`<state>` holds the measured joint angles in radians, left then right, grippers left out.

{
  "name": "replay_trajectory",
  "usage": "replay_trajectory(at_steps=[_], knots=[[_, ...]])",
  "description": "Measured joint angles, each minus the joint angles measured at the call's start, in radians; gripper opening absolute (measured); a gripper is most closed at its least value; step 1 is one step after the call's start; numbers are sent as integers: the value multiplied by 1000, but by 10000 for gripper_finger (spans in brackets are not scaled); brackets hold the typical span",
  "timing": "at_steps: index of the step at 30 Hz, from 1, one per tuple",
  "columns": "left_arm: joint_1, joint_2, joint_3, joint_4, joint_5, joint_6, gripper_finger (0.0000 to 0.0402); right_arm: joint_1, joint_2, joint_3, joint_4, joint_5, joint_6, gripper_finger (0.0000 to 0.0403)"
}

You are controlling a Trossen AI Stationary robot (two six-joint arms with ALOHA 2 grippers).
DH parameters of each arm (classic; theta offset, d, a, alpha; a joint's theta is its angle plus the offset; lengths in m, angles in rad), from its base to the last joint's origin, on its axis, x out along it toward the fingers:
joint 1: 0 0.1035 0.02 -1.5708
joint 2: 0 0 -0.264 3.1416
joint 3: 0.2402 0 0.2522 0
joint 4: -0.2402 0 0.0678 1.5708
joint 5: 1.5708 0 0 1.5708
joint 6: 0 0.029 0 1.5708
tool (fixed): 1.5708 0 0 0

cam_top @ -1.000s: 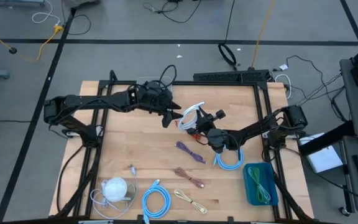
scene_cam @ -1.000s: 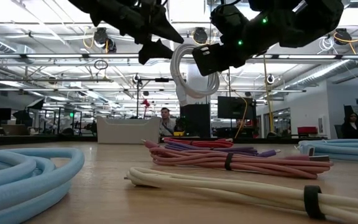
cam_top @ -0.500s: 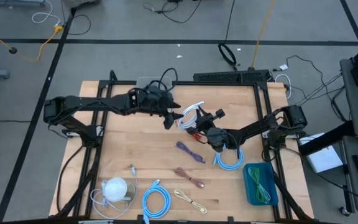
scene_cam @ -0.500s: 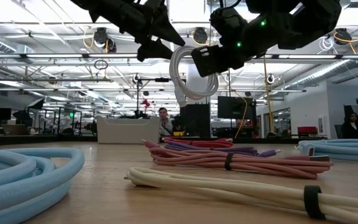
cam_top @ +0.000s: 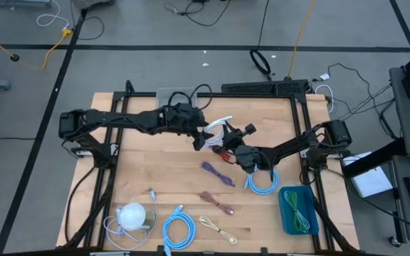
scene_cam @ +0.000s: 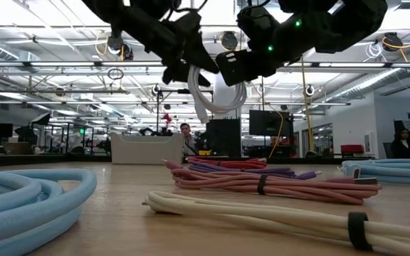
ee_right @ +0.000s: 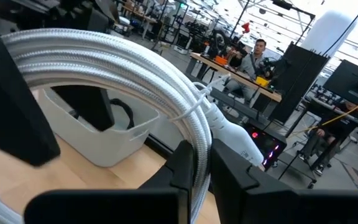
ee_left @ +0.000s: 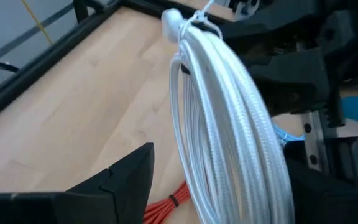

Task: Pick & Place USB Port
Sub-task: Put the white HDMI cable into the gray bin

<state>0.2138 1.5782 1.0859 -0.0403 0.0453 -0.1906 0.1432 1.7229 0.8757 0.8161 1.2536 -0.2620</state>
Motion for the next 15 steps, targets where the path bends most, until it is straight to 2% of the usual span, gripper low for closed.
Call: replay_trajectory(at_steps=[2,4,6,8,9,12,15], knots=[[3,9,0,8,-2,-4,238,0,0,0,-7,1,4,24],[9,5,0,15,-2,-18,198,0,0,0,-3,2,3,24],[15,-9,0,3,-2,-18,136,0,0,0,-1,1,2,26],[16,-31,-1,-16,-2,6,55,2,0,0,0,-3,2,43],[16,-47,-1,-29,-5,16,36,7,0,2,4,-9,2,56],[22,-99,9,-118,-53,25,32,27,-2,2,22,-8,-13,96],[44,-152,44,-315,-153,69,31,59,0,1,111,-2,-93,130]])
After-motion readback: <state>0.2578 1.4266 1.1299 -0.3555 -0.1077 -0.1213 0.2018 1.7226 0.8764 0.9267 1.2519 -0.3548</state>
